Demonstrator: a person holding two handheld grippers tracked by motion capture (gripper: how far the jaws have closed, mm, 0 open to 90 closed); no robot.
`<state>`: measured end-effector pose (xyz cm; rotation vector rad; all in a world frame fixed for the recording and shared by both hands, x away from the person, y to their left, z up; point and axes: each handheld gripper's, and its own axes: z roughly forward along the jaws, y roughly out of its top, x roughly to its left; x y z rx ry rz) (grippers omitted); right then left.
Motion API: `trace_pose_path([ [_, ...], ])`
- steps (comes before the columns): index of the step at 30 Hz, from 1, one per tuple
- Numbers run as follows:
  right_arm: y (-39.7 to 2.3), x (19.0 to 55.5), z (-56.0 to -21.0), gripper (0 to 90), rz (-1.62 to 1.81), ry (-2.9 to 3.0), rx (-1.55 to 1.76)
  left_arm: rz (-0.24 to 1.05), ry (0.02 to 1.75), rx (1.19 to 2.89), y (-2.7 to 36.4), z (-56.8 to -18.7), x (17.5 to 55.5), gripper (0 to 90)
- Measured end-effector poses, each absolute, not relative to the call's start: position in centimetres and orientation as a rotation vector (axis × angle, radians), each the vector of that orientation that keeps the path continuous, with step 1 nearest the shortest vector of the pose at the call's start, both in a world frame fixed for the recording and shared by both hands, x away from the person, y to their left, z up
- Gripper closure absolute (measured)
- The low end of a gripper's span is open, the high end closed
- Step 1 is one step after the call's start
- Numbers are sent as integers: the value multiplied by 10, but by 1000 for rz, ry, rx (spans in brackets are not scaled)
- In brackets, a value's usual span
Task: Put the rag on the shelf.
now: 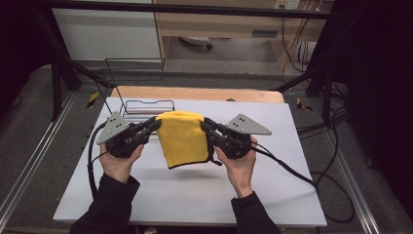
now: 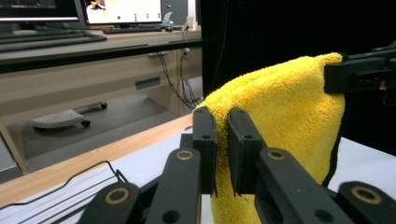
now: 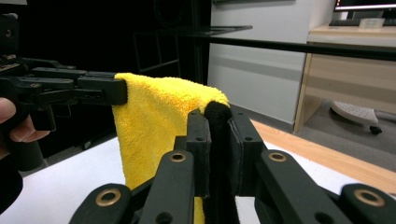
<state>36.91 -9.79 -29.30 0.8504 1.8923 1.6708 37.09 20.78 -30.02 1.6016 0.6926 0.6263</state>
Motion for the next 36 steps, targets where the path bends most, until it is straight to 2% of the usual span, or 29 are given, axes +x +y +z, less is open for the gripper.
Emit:
trace_pose_path([
  [36, -39, 389, -257, 809, 1742, 1779, 723, 736, 731, 1423, 257, -259, 386, 826],
])
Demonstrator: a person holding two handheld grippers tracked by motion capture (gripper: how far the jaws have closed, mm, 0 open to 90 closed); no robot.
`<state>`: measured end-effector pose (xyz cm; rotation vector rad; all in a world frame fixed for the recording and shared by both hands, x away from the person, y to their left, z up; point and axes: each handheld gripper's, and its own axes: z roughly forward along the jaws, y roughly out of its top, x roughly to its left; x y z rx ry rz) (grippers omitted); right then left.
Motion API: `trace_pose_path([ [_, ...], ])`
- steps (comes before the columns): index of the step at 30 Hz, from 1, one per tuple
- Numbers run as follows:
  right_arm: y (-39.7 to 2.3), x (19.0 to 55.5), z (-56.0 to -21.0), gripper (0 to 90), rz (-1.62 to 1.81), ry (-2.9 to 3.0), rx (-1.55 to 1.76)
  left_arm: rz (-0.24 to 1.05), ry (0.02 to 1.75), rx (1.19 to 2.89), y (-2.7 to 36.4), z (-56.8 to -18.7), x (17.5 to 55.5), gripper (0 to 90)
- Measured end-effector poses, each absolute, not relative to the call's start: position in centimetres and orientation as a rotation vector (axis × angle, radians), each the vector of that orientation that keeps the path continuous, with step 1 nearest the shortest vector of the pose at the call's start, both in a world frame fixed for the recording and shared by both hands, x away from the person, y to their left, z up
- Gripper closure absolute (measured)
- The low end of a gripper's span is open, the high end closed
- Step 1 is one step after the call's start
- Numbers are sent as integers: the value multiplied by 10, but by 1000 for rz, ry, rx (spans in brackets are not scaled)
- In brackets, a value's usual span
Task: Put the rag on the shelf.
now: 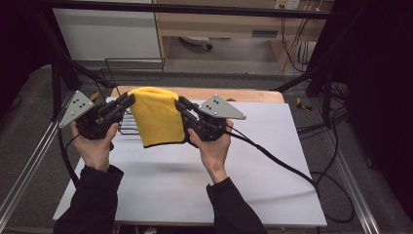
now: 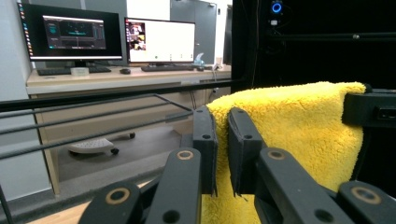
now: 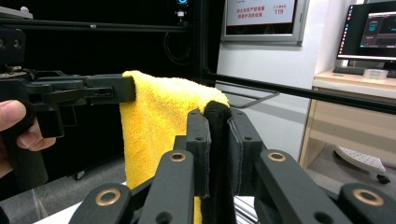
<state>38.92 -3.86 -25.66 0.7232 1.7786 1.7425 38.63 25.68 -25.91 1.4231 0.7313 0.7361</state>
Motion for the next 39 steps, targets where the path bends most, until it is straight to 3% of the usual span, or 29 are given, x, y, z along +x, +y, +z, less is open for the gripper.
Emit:
trace_pose_path([
  [39, 7, 408, -202, 810, 1806, 1676, 619, 842, 721, 1270, 293, -206, 396, 826],
])
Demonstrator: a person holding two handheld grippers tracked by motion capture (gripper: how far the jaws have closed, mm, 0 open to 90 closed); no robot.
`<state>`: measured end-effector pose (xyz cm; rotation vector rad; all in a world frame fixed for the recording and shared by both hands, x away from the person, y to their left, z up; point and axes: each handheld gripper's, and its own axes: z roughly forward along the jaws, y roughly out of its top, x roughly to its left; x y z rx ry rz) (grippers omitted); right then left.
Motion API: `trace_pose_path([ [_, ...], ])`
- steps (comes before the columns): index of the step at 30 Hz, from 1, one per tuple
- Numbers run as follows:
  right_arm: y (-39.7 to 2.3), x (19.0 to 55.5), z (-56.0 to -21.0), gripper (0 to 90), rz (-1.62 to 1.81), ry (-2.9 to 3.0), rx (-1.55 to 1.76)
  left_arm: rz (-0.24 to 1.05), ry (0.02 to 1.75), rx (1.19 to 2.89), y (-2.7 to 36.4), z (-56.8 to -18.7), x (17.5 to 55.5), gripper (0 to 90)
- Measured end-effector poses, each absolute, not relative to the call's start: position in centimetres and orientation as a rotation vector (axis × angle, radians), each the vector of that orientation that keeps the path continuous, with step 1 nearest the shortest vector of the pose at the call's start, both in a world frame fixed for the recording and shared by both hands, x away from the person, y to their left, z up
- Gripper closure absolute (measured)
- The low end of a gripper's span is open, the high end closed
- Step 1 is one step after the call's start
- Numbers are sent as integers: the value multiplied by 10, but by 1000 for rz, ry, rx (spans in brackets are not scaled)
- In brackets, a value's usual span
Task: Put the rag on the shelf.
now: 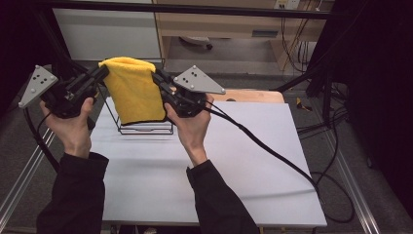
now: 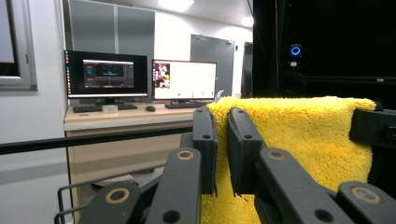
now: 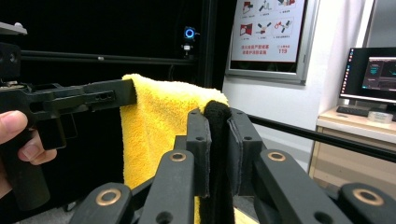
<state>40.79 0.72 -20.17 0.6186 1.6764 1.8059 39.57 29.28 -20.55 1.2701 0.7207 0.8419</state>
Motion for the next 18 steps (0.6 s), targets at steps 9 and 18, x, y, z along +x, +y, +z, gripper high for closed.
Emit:
trace_pose_path([
  [9, 18, 413, -190, 810, 1808, 1664, 600, 856, 722, 1244, 302, -195, 398, 827],
  [18, 30, 420, -175, 811, 1813, 1651, 582, 857, 728, 1205, 313, -185, 404, 827],
])
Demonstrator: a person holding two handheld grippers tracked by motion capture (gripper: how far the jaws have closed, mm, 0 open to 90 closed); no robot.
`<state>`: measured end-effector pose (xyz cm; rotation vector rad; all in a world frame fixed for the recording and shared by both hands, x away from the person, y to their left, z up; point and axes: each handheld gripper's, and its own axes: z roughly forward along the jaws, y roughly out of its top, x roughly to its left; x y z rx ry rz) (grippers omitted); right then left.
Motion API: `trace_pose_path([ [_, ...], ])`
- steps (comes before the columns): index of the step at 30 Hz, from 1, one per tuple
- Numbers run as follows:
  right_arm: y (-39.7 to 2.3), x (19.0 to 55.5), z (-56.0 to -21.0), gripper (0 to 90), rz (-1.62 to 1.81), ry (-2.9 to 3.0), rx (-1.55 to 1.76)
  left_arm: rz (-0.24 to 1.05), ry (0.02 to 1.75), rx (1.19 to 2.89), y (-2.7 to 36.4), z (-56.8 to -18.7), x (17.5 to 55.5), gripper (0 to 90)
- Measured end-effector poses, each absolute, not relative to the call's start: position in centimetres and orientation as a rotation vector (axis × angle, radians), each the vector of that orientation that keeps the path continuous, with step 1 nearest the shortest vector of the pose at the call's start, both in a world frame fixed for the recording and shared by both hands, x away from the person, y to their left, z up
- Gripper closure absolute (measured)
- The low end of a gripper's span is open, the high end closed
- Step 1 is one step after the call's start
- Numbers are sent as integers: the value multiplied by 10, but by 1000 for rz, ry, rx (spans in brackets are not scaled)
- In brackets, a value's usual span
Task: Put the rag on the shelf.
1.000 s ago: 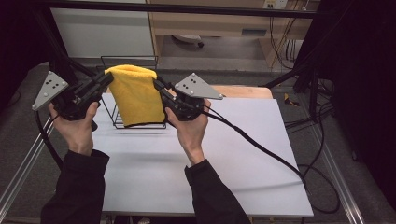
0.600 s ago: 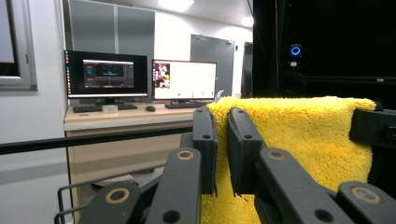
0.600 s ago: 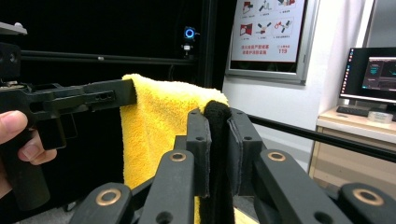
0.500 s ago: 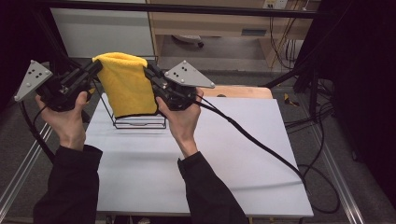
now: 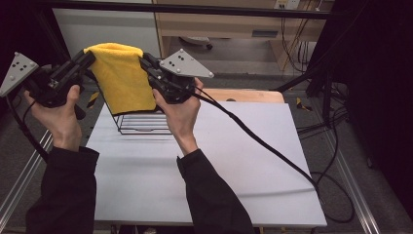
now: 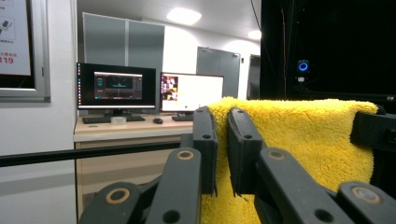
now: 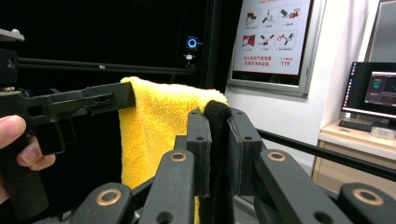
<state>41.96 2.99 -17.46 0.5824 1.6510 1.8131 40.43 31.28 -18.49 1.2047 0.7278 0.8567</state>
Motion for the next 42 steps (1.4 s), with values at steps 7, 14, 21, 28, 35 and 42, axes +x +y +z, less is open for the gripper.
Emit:
trace_pose_path([
  [7, 38, 425, -163, 811, 1808, 1645, 562, 862, 729, 1169, 318, -178, 410, 827],
  [14, 45, 430, -151, 812, 1801, 1633, 546, 876, 728, 1159, 323, -168, 416, 826],
  [21, 50, 437, -142, 811, 1804, 1620, 542, 893, 734, 1160, 326, -156, 423, 827],
  [28, 53, 448, -134, 812, 1806, 1611, 551, 902, 739, 1165, 328, -146, 433, 827],
  [35, 58, 458, -125, 812, 1808, 1598, 544, 901, 753, 1152, 330, -134, 443, 826],
  [42, 64, 469, -112, 812, 1804, 1591, 546, 916, 759, 1145, 334, -125, 452, 826],
])
